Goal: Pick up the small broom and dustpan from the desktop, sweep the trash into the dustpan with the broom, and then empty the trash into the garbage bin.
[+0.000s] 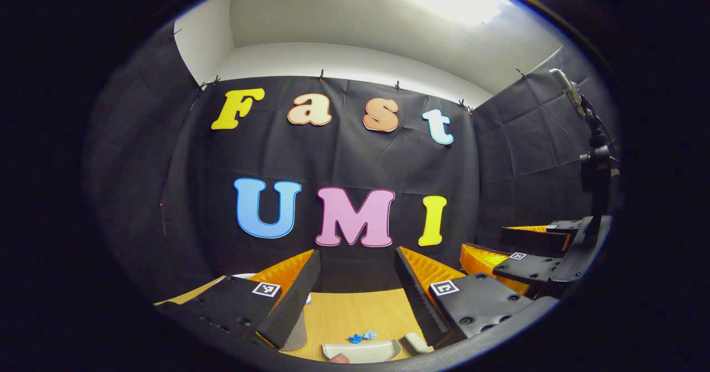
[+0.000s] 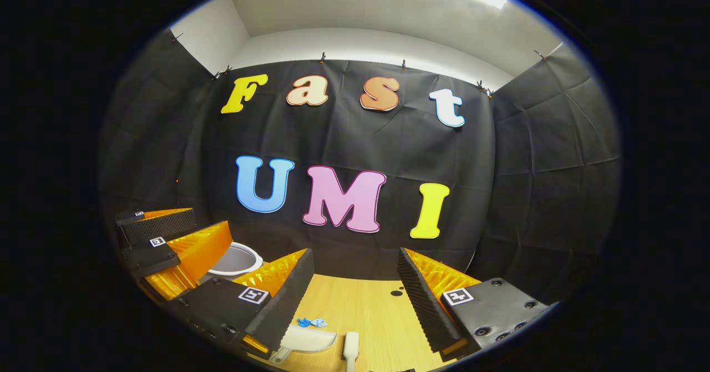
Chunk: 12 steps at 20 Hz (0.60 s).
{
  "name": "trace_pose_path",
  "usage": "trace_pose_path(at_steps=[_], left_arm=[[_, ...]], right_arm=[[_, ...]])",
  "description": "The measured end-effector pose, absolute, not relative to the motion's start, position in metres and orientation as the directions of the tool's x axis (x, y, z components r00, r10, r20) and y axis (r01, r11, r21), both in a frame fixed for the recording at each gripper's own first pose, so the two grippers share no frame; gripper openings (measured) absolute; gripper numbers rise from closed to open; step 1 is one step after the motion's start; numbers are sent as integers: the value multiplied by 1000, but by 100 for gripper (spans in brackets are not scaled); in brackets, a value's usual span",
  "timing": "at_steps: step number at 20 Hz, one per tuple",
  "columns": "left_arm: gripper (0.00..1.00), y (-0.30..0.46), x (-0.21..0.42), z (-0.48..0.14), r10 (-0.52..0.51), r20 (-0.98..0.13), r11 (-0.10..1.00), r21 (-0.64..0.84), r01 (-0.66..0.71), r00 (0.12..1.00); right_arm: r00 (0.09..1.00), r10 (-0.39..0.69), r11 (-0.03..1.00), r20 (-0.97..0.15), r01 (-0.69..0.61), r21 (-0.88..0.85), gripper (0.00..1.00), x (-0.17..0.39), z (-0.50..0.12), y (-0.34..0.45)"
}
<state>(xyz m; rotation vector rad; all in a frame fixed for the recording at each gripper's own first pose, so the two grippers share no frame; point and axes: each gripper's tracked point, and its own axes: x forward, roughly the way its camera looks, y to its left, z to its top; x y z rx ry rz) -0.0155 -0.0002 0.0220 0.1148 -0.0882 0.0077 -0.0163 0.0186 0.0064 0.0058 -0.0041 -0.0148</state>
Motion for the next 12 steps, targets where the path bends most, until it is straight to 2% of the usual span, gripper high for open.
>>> trace_pose_path(at_steps=[12], left_arm=[[81,-5,-13,18,-7,71,989,148,-4,997]], right_arm=[[1000,-29,1000,-2,29,5,97,-21,6,17]])
